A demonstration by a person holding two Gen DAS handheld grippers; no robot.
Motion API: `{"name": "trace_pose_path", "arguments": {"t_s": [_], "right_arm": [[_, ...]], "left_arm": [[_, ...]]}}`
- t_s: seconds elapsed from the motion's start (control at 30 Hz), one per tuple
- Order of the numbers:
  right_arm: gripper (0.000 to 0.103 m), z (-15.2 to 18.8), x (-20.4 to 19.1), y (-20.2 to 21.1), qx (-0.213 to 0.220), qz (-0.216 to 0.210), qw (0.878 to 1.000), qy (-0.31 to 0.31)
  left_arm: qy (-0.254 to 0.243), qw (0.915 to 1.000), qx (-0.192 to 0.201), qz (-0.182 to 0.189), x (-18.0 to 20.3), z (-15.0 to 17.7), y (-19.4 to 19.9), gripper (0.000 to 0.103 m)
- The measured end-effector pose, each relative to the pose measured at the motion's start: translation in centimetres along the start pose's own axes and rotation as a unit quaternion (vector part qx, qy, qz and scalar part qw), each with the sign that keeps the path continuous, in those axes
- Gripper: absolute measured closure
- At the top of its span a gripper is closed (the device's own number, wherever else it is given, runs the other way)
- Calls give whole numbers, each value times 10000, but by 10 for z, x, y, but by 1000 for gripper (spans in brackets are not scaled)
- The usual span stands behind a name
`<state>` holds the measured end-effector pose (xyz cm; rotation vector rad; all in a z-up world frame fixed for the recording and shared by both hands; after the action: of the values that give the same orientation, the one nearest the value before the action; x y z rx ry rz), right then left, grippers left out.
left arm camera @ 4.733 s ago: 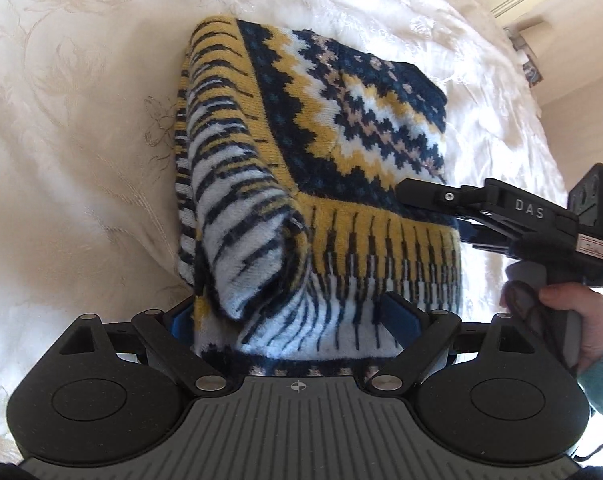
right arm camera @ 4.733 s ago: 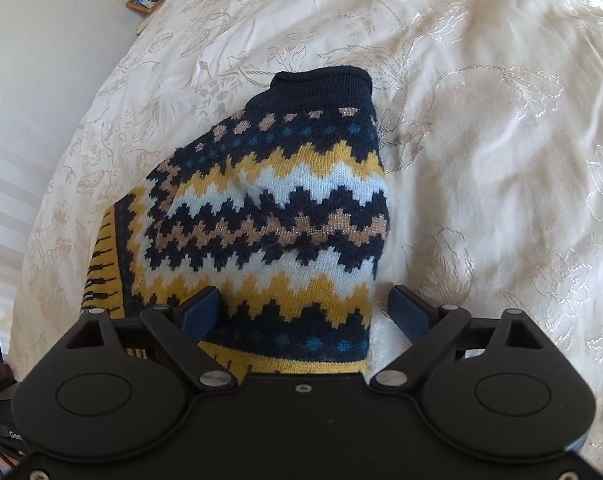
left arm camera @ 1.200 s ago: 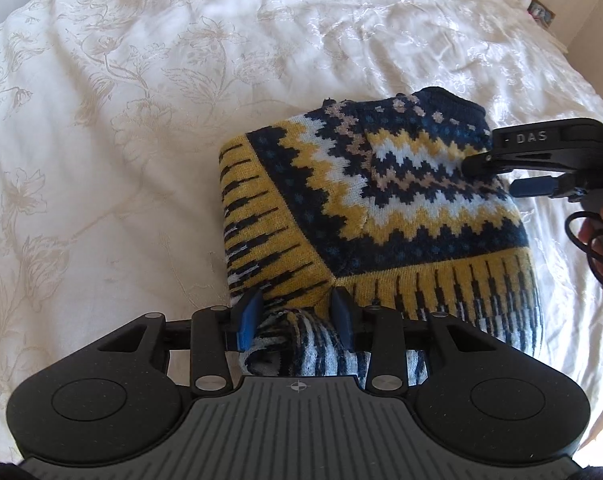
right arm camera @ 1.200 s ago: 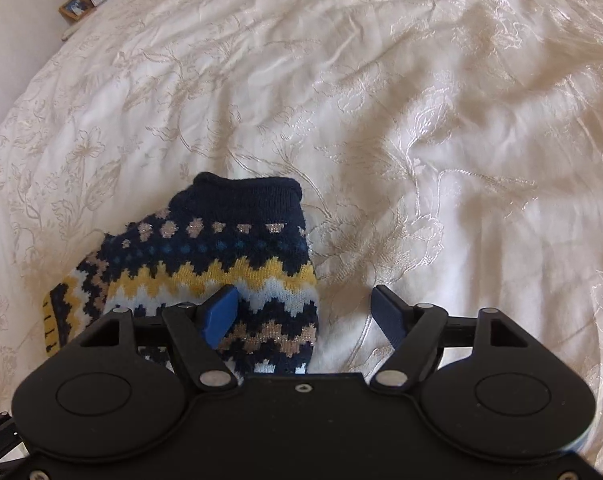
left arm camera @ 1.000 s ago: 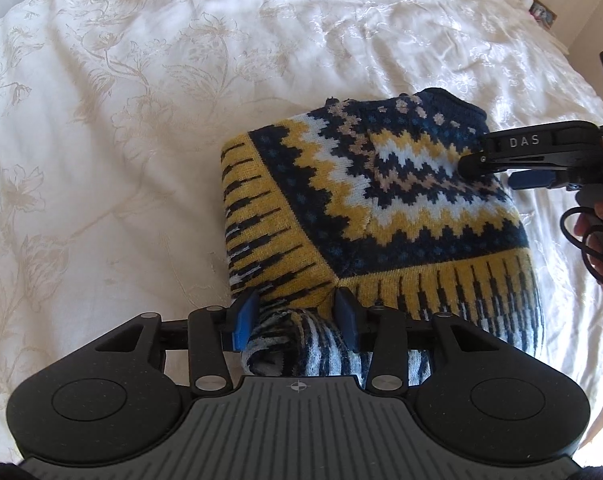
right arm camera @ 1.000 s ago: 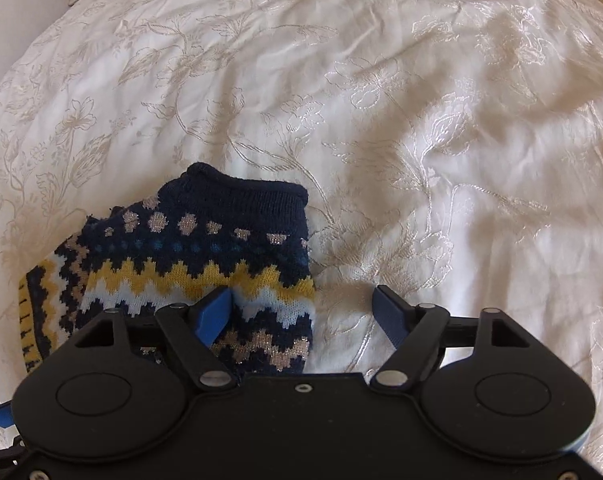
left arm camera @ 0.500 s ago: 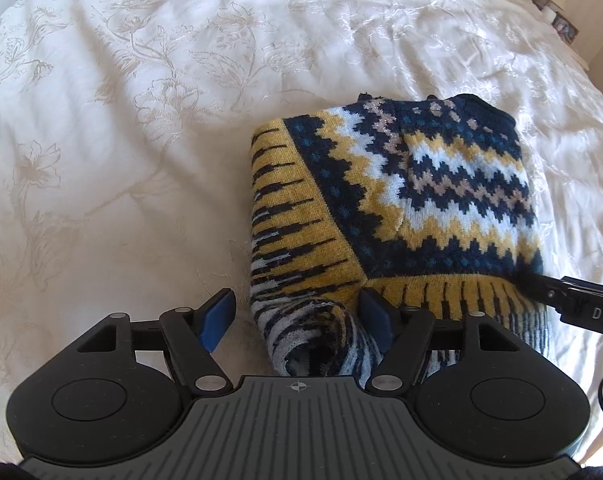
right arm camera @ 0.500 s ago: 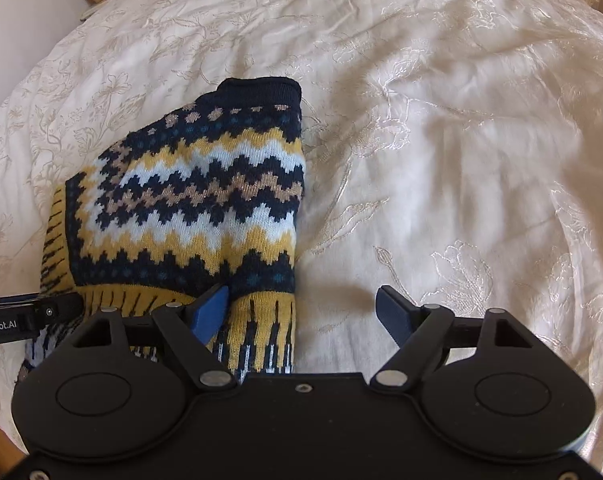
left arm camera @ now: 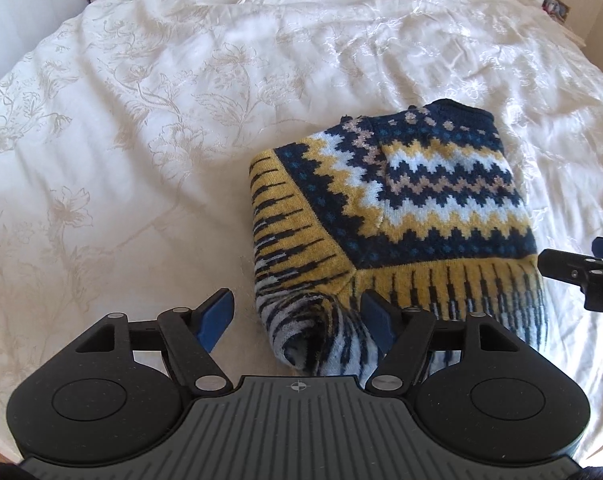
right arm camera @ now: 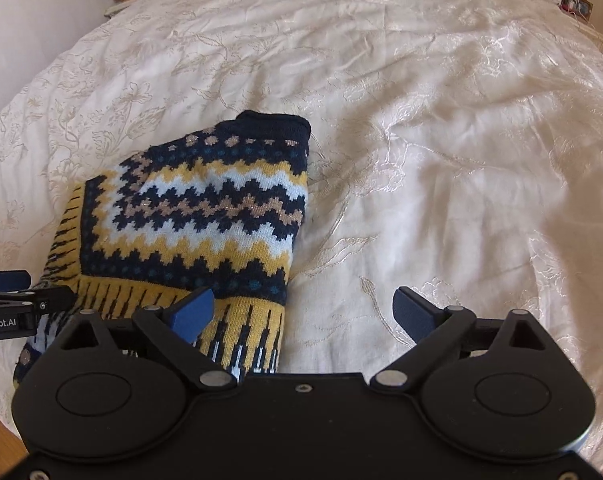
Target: Fold small clothes
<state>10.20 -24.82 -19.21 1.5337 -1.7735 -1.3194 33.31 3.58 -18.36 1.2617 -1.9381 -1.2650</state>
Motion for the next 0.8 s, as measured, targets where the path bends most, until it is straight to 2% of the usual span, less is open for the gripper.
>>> {"name": "trace_pose_path", "arguments": {"t_s": [0.1,0.13,0.23,0.27,0.33,0.67,0.8], "right_arm": [[1,4,-1,21,77,-111,9999,23],[1,5,0,27,107,-130,9999,13],[1,7,2,45,162,-171,9997,-75],[1,7,3,49,171,-181,9996,-118],[1,7,4,58,210,-224,9993,-201],[1,14,1,89,373,-221,9989,-154],[1,17,3,97,413,-71,9991,-63]], "left_arm": [[67,9999,-87,-9,6,4,17,30],[84,9999,-105,-32,8,6,22,22],[116,9998,-132,-72,15,9,36,16],[136,9998,-131,-76,16,10,41,8],[158,9997,-142,-111,19,13,48,1],[441,9987,-178,-188,25,28,77,1],[499,9982,-221,-256,26,35,82,1]]}}
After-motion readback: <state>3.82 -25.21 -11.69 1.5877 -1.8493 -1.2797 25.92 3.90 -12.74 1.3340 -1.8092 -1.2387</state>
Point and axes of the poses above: each gripper's, at about its wrist camera, not at the fingertips, and y roughly against the way its jaws point, x to its right, z to its underside, the point moved 9 cm from there along -y, roughly the way its jaws point, and after that the axes turned 8 degrees about -y, right-handed, at the moved point
